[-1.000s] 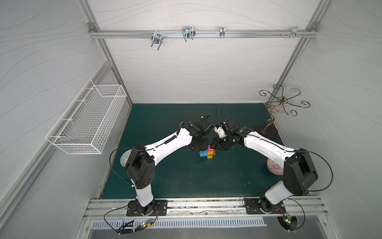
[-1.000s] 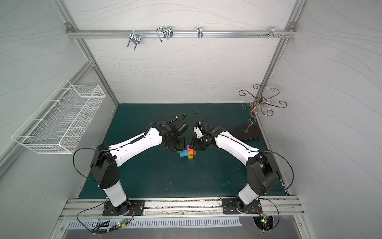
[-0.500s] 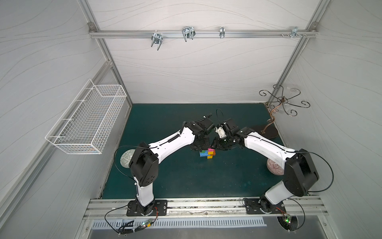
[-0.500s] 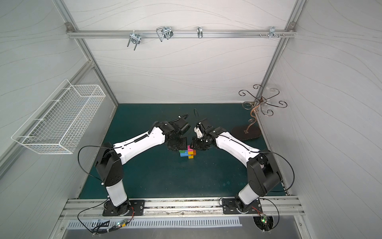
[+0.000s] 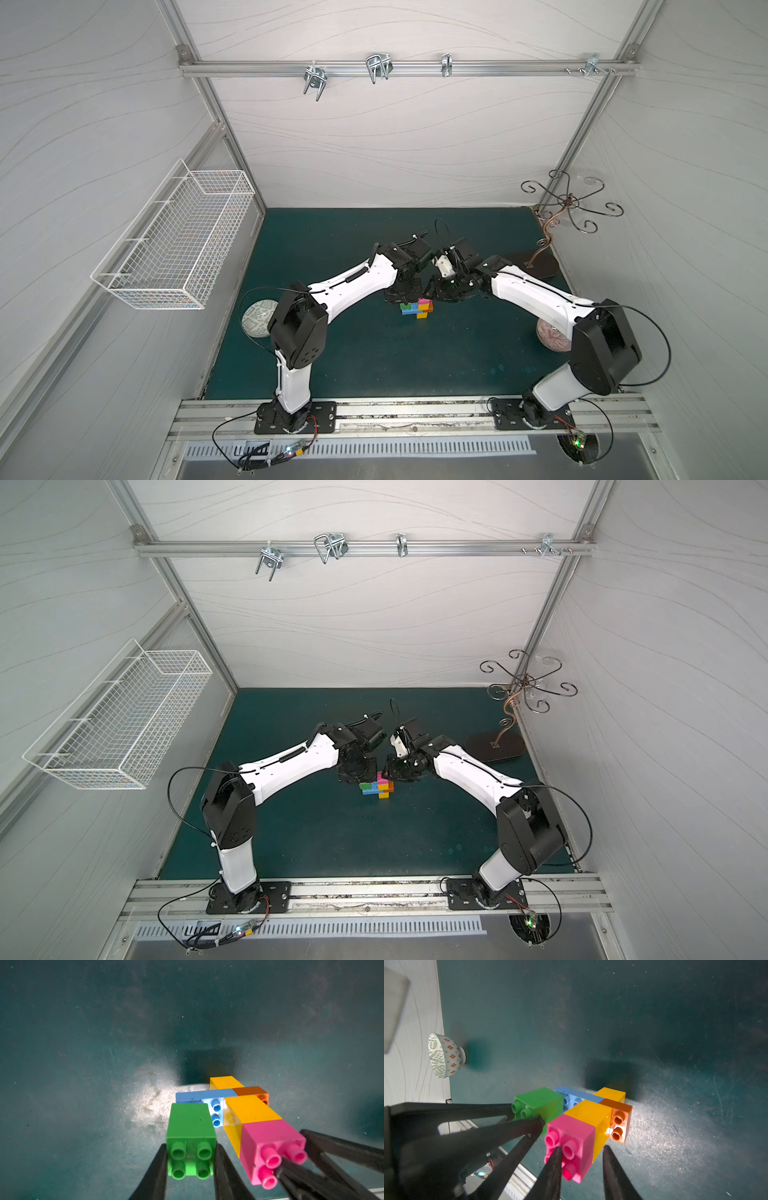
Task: Assemble the number 4 with lego
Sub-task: Assemble the lego brick with the lego brick.
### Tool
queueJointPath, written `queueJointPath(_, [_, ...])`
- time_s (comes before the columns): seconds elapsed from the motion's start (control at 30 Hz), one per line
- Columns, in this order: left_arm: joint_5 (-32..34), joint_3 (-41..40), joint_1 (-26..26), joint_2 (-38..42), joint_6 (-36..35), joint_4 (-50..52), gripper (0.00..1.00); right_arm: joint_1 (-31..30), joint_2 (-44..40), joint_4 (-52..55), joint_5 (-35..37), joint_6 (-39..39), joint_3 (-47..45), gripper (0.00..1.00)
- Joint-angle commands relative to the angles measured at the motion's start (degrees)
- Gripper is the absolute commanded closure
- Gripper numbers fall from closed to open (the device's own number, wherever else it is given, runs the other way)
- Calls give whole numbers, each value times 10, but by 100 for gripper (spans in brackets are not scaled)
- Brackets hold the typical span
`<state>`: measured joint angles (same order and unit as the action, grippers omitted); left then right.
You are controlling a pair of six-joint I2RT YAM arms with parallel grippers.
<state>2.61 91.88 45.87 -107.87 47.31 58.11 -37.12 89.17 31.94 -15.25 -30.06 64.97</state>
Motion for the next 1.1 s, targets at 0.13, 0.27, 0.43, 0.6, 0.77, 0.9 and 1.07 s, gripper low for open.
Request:
queueJointPath(0.13, [3, 38, 1, -23, 18, 18, 100, -3, 11, 45, 33, 6, -26, 67])
queueJointPath(0.27, [0, 40, 1, -28, 21, 23, 100, -1, 8, 44, 33, 6, -28, 67])
queueJointPath(0.43, [0, 40, 2, -32, 27, 28, 100, -1, 8, 42, 32, 6, -32, 67])
queueJointPath(0.6, [-7, 44, 3, -39, 30, 33, 100, 1, 8, 42, 31, 6, -33, 67])
queueJointPath(0.77, [-11, 42, 2, -40, 34, 34, 100, 2, 8, 41, 30, 7, -34, 67])
queueJointPath(0.9, [-10, 43, 2, -40, 35, 35, 100, 2, 10, 40, 29, 6, -35, 67])
queueJointPath(1.07, [-7, 45, 2, -46, 37, 36, 100, 2, 11, 38, 29, 6, -35, 67])
